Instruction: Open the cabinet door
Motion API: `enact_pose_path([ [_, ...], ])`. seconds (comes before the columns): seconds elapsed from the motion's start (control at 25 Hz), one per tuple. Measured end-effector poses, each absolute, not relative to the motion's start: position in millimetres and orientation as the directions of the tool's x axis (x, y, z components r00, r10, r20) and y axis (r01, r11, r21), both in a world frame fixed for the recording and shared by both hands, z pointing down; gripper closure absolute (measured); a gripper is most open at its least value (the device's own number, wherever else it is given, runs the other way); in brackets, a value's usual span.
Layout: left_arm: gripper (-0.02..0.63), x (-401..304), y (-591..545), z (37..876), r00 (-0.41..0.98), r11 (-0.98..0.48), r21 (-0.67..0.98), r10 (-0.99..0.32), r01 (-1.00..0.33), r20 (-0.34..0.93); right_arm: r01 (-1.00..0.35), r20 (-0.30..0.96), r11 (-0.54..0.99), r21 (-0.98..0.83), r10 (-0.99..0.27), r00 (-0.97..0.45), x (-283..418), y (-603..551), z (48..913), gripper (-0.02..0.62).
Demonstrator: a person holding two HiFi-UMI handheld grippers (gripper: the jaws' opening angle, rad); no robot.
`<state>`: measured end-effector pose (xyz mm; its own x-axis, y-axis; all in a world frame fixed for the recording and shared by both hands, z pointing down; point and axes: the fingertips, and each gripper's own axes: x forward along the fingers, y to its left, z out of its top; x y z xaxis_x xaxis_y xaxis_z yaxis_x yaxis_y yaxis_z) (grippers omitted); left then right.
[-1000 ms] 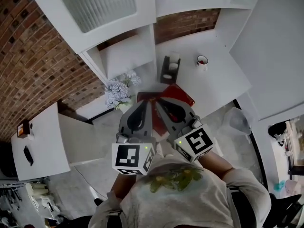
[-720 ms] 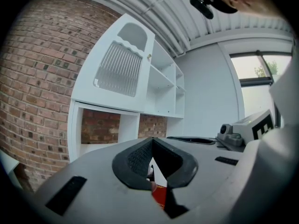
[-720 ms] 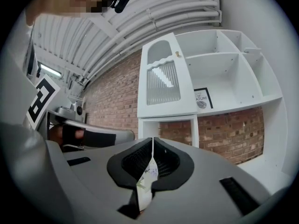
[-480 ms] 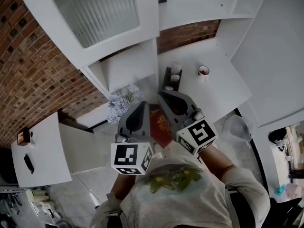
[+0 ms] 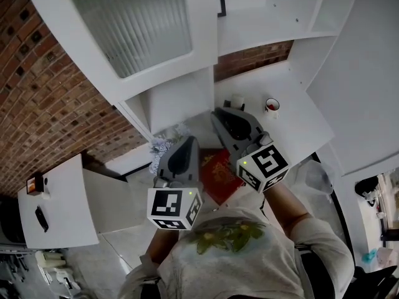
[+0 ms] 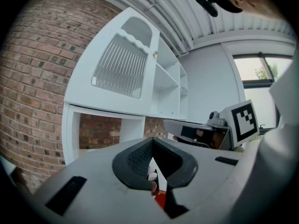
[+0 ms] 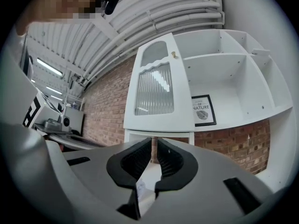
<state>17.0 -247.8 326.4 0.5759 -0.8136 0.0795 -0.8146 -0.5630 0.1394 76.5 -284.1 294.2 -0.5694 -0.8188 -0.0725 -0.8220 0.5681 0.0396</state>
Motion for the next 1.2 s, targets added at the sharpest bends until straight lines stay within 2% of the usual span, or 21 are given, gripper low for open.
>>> enact_pose_path([
  [0.56,0.597,0,-269,324,0.562,-0.545,0.158,-0.821,-0.824,0.099,-0.84,-0.072,0.54,-0.059,-0.841,-0.536,106,-358,271,0.566],
  [0.6,0.597,-2,-270,324,0.56,-0.542,0.16,-0.823,-0.825,0.1,-0.84,-0.066,0.54,-0.057,-0.841,-0.536,106,-363,271,0.555],
  [0.68,0.597,-5,-273,324,0.556,-0.537,0.164,-0.825,-0.828,0.103,-0.837,-0.048,0.544,-0.053,-0.839,-0.542,106,-373,272,0.472],
  [1.2,0.597,-20,-281,311,0.531,-0.504,0.186,-0.836,-0.843,0.139,-0.847,0.003,0.529,-0.048,-0.848,-0.53,117,-420,271,0.459],
])
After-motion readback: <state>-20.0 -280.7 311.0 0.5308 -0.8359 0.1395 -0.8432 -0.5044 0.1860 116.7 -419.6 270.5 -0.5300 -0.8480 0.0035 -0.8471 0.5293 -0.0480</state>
